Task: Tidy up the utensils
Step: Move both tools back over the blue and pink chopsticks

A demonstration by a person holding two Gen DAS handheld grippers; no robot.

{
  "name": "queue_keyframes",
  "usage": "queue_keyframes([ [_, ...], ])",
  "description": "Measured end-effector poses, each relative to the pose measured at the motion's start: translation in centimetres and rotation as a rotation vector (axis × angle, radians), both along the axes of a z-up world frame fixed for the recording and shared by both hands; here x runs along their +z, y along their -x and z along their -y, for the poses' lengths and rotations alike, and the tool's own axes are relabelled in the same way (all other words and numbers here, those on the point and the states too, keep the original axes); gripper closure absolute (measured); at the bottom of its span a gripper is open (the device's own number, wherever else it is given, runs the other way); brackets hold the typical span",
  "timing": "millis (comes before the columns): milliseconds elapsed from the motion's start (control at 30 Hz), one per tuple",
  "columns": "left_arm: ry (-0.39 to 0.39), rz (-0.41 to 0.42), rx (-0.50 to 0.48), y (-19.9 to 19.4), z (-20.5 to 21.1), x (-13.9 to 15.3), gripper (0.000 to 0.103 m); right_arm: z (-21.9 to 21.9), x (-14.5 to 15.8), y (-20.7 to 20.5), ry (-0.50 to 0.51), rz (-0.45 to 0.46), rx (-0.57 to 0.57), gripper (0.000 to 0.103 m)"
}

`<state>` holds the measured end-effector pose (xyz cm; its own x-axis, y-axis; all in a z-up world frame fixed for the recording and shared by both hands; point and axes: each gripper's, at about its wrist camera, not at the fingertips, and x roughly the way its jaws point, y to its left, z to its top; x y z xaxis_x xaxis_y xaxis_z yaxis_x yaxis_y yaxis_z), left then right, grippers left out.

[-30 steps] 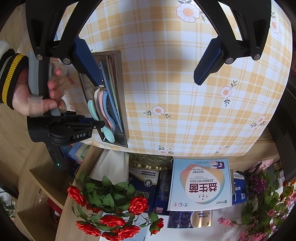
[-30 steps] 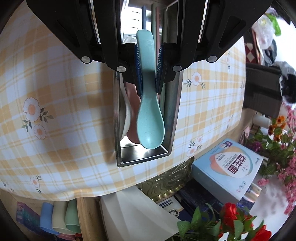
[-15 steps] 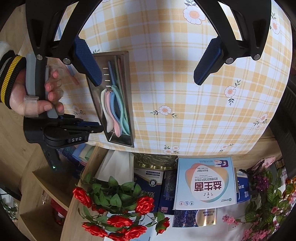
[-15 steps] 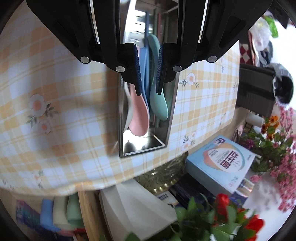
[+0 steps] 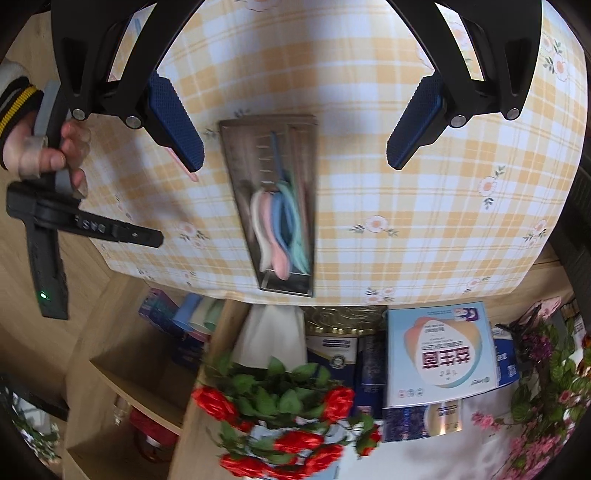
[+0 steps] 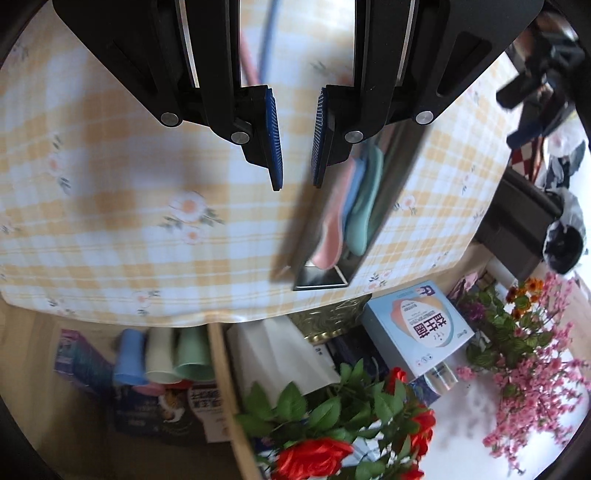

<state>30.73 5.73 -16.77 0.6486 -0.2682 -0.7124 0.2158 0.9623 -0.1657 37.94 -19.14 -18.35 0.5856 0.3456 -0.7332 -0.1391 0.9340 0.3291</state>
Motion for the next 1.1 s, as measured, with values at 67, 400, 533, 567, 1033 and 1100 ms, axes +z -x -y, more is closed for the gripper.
queue_keyframes([
  [67, -0.003, -0.004, -0.016, 0.3, 1.2, -0.2, 0.006, 1.5, -0.2, 1.7, 0.003, 0.014, -0.012, 0.086],
  [400, -0.018, -0.045, -0.071, 1.4, 7.7, -1.6, 0.006, 6.1, -3.2, 8.2, 0.019, 0.029, -0.063, 0.086],
  [533, -0.042, -0.063, -0.079, 1.7, 9.3, -2.2, 0.006, 7.3, -4.1, 10.1, 0.031, 0.039, -0.081, 0.086],
  [567, -0.045, -0.067, -0.08, 1.8, 9.5, -2.4, 0.006, 7.7, -4.5, 10.7, 0.036, 0.04, -0.091, 0.086],
  [1033, -0.104, -0.132, -0.112, 3.0, 13.0, -4.5, 0.006, 10.6, -7.6, 13.7, 0.005, 0.025, -0.162, 0.046],
  [1100, -0.113, -0.146, -0.124, 3.2, 13.7, -4.9, 0.006, 10.7, -7.9, 13.7, -0.002, 0.015, -0.168, 0.042],
])
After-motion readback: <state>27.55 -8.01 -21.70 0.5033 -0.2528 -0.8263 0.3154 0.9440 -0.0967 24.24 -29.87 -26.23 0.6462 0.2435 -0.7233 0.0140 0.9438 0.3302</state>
